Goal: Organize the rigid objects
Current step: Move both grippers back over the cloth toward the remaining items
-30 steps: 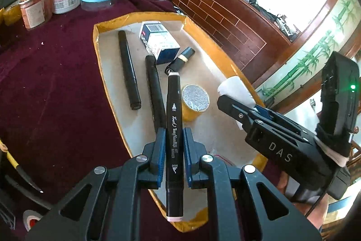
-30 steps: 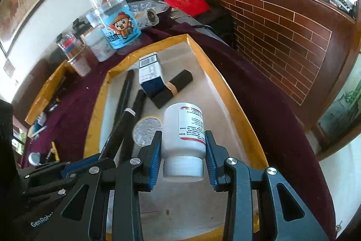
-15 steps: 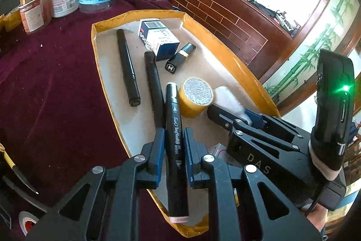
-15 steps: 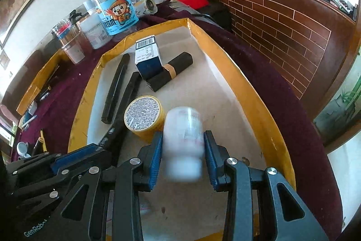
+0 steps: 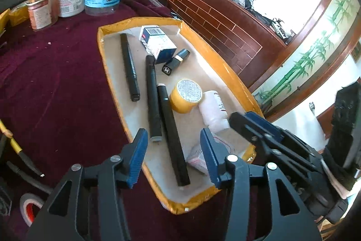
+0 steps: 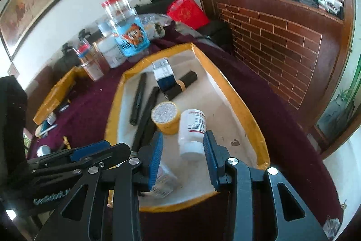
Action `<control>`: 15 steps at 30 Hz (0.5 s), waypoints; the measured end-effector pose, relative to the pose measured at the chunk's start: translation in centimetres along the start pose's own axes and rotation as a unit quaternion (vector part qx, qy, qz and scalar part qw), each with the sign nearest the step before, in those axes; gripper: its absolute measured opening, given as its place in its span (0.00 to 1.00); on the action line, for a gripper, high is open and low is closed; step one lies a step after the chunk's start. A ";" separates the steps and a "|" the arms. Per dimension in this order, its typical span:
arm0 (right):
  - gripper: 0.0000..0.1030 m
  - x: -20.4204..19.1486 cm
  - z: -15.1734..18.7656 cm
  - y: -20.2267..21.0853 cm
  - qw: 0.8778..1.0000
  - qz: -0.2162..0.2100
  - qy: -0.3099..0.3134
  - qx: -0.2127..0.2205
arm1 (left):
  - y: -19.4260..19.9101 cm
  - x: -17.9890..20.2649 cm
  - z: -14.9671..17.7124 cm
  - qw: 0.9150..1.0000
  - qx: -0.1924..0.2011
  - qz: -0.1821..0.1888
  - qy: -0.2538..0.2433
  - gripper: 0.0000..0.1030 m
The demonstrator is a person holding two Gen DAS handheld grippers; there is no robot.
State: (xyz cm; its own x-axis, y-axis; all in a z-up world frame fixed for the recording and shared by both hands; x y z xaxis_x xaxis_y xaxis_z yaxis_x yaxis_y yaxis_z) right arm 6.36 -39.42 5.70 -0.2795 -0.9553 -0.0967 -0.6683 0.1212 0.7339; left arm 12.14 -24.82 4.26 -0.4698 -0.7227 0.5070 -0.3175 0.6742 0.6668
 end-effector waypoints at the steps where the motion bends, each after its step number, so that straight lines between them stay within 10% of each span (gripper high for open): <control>1: 0.32 -0.2 -0.1 0.4 1.000 0.000 0.001 0.004 | 0.5 0.0 0.1 1.000 0.002 -0.002 0.001 0.45; 15: 0.38 -9.0 2.1 4.4 0.993 -0.091 0.071 0.011 | 10.9 -3.4 1.0 0.999 0.027 -0.042 -0.020 0.57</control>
State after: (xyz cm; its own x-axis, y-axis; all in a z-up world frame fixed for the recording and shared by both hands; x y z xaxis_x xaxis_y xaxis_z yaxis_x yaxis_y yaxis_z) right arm 4.51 -29.68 8.37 -0.0524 -0.9902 -0.1296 -0.7137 -0.0536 0.6984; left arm 9.47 -14.84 9.30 -0.4712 -0.7710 0.4284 -0.4008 0.6198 0.6747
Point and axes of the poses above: each gripper's, at about its wrist camera, not at the fingertips, and y roughly against the way its jaws point, x to its right, z to its underside, the point moved 2 cm from there along -y, roughly the way its jaws point, and after that the axes turned 14 degrees about z, right-handed, at the moved point
